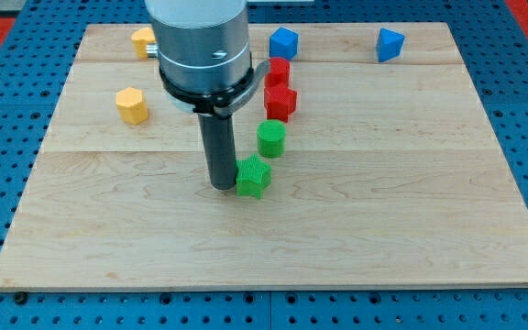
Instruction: Move the green star bottom left to the green circle
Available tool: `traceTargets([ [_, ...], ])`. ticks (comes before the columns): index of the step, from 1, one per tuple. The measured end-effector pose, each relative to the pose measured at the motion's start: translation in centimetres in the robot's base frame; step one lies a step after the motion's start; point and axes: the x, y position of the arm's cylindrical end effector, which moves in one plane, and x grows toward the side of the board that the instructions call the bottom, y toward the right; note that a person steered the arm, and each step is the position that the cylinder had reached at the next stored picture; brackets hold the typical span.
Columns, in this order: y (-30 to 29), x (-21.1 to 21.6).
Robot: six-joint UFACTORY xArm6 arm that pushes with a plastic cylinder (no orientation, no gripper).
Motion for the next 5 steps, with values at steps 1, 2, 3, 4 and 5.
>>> traceTargets([
  [1,-2.2,-0.1],
  [2,-5.1,-0.6],
  [3,-3.6,-4.4],
  [4,-0.5,-10.8],
  [5,-3.8,-14.7],
])
